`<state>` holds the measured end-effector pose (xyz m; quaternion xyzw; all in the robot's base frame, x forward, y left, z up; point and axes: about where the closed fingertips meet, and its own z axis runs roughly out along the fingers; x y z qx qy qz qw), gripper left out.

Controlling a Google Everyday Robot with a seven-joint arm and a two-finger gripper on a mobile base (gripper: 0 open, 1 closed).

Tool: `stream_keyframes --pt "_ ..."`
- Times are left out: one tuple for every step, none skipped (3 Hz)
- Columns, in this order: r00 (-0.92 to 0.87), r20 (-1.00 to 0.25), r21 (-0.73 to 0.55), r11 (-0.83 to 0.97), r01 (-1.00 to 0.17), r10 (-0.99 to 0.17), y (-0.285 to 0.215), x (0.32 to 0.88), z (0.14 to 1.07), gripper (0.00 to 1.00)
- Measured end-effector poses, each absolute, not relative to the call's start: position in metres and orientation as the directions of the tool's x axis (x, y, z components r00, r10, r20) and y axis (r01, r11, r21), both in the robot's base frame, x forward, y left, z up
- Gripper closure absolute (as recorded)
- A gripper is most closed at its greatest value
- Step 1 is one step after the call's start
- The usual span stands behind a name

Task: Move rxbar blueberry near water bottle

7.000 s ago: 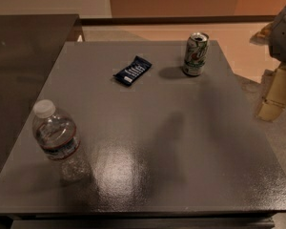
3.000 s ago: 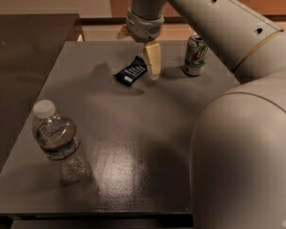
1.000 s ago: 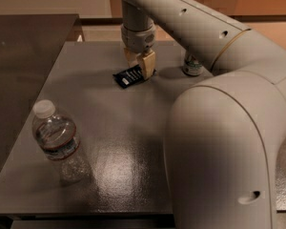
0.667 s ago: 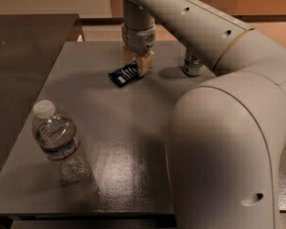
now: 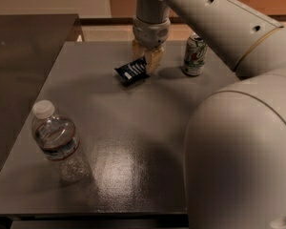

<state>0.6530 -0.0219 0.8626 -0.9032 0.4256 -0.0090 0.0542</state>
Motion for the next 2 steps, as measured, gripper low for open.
stream_keyframes --pt "0.619 -0.05 -0.112 -0.611 -0.783 -0.784 -0.036 0.626 0.876 1.0" --pt "0.608 -0.053 -0.119 -0.6 -0.791 -0.792 -0.043 0.583 0.882 1.0"
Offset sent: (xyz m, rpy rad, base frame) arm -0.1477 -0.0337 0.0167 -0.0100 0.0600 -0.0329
